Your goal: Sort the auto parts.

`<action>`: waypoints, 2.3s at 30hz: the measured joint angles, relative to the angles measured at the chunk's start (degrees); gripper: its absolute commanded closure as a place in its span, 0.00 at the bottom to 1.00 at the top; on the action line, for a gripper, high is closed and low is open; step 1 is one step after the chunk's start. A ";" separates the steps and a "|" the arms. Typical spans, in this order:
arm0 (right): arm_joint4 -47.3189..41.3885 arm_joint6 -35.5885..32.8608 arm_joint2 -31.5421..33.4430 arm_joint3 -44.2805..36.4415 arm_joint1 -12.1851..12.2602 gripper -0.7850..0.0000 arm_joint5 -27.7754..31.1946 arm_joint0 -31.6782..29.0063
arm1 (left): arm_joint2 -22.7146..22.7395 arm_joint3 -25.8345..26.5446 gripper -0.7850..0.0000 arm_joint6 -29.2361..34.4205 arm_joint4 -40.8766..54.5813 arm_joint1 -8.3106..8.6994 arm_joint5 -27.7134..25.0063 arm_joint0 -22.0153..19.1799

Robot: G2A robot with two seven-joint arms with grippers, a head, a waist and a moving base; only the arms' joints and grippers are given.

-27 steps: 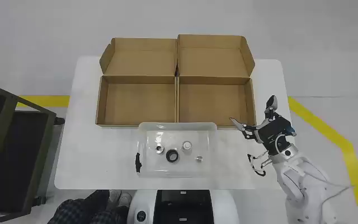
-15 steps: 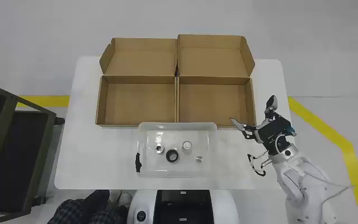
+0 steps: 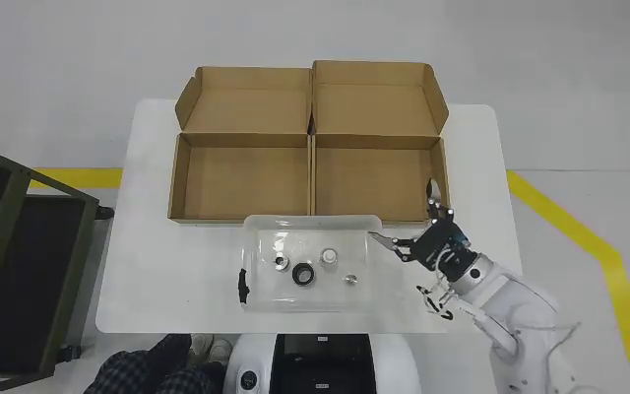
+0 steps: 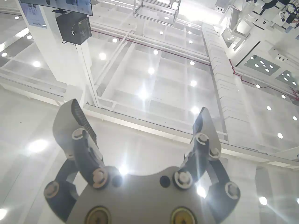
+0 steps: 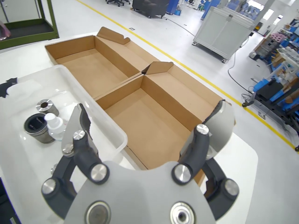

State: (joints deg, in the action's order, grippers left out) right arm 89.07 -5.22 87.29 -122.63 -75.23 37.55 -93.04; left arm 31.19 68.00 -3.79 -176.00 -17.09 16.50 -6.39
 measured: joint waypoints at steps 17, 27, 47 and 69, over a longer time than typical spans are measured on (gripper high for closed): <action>0.20 -9.88 -15.04 6.67 0.64 0.00 9.97 5.87 | 0.00 0.00 0.00 0.00 0.00 0.00 0.00 0.00; 0.43 -14.13 -17.58 9.07 1.19 0.00 10.40 8.29 | 0.00 0.00 0.00 0.00 0.00 0.00 0.00 0.00; -5.43 -21.54 -17.89 12.83 2.36 0.53 9.31 11.03 | 0.00 0.00 0.00 0.00 0.00 0.00 0.00 0.00; -8.14 -22.36 -16.78 5.19 4.08 1.00 9.63 10.79 | 0.00 0.00 0.00 0.00 0.00 0.00 0.00 0.00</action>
State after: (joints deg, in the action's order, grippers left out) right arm 80.93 -27.57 70.51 -117.43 -71.15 47.17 -82.25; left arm 31.19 68.00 -3.79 -176.00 -17.09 16.50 -6.39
